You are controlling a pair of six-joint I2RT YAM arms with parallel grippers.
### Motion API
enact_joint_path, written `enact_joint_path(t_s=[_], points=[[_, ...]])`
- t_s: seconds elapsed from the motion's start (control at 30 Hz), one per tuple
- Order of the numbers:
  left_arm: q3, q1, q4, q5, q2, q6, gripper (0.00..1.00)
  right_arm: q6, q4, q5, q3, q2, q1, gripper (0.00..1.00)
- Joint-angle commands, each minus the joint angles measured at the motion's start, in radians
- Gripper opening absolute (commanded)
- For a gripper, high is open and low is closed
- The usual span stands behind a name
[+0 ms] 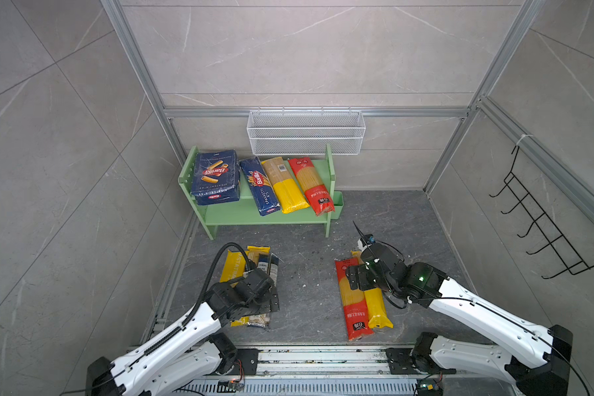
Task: Arrange pasta packages on shelves
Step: Pick up the pasta bag from the middle-left of the table.
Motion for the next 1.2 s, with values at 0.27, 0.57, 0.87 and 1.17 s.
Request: enact_joint_path(t_s=[0.27, 0.57, 0.87, 1.17], points=[[-0.049, -0.044, 0.115, -0.137, 0.135, -0.052, 0.99, -0.010, -0.032, 0.036, -0.005, -0.012, 0.007, 0.92], [-0.048, -0.045, 0.187, -0.152, 0.209, -0.012, 1.00, 0.013, -0.016, 0.038, -0.049, -0.039, 0.007, 0.92], [-0.118, -0.046, 0.176, -0.168, 0.135, -0.050, 1.00, 0.010, 0.006, 0.016, -0.038, -0.029, 0.007, 1.00], [-0.132, -0.069, 0.170, -0.188, 0.155, -0.064, 1.00, 0.022, 0.034, -0.013, -0.042, -0.013, 0.007, 1.00]])
